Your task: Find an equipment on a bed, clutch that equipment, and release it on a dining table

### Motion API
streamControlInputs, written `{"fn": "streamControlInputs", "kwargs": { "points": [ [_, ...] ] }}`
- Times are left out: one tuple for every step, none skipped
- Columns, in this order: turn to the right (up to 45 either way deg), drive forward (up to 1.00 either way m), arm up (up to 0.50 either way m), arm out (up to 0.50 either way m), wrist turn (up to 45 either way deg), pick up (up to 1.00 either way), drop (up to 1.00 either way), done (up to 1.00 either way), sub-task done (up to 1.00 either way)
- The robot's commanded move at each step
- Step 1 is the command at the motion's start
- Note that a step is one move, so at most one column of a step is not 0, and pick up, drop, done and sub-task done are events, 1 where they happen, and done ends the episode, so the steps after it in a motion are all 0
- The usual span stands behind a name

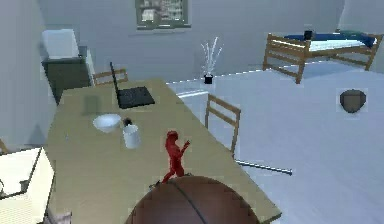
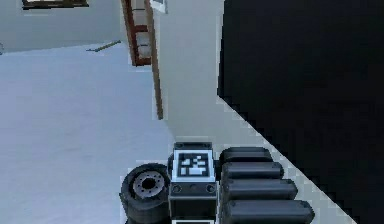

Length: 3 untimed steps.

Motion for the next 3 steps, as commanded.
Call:
{"fn": "streamControlInputs", "kwargs": {
  "points": [
    [-45.0,0.0,0.0,0.0,0.0,0.0,0.0,0.0,0.0],
    [-30.0,0.0,0.0,0.0,0.0,0.0,0.0,0.0,0.0],
    [0.0,0.25,0.0,0.0,0.0,0.0,0.0,0.0,0.0]
  ]
}}
